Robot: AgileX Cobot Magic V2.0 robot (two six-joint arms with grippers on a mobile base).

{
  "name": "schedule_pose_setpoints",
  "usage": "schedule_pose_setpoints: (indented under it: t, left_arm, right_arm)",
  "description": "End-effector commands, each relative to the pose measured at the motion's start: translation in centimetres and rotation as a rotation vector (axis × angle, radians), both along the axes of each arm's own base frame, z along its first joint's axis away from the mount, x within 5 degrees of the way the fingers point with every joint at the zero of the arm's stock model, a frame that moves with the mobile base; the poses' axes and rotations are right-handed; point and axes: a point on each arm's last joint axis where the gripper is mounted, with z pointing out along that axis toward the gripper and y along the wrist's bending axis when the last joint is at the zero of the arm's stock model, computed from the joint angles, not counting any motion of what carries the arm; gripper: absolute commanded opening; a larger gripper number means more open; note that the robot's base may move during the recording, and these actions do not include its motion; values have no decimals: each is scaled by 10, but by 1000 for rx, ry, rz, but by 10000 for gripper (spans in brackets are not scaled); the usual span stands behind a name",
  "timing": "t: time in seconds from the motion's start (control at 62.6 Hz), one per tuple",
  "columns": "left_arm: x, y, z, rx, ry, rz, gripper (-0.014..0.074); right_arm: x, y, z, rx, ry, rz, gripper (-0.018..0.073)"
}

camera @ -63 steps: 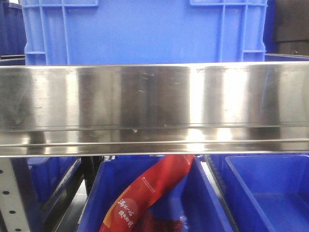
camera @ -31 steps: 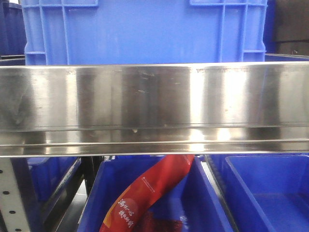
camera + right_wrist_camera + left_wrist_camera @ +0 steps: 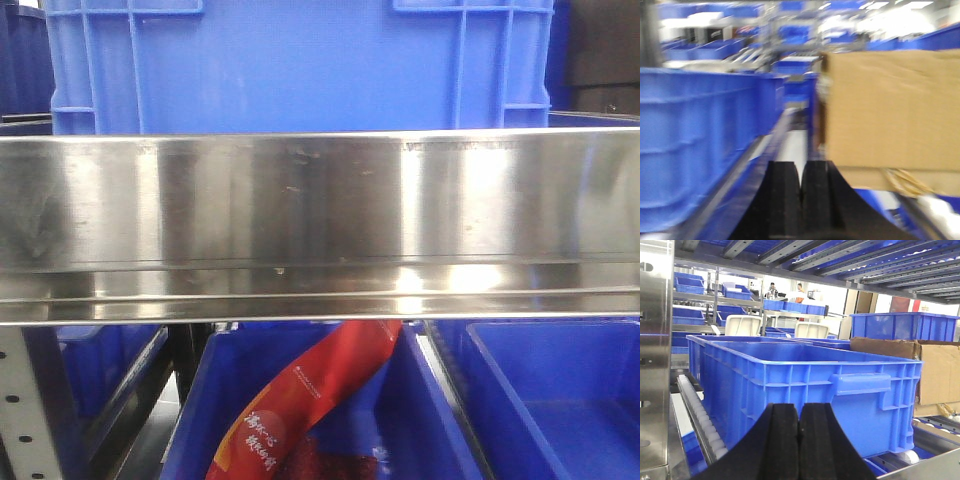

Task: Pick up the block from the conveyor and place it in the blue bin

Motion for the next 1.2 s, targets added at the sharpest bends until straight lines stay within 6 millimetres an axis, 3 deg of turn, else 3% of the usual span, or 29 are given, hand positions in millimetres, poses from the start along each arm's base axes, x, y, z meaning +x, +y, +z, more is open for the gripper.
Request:
schedule_pose_setpoints:
  t: [0.0, 0.064, 0.176, 0.751, 0.99, 1.182]
  left_arm:
    - [-1, 1, 1, -19, -12, 5, -111]
    - [-1, 1, 1, -19, -12, 5, -111]
    - [-1, 1, 1, -19, -12, 5, -111]
    - [-1, 1, 2, -41, -15, 7, -111]
    - [-3, 12, 20, -170, -184, 92, -111]
    - [-3, 12, 21, -174, -190, 95, -111]
  right_arm:
    - [-5, -2, -19, -8, -77, -31, -162]
    - [-10, -2, -21, -7, -114, -28, -162]
    - [-14, -1, -38, -11, 43, -11, -162]
    - [-14, -1, -36, -11, 22, -9, -162]
    - [-14, -1, -36, -11, 22, -9, -162]
    - [-14, -1, -36, -11, 22, -9, -162]
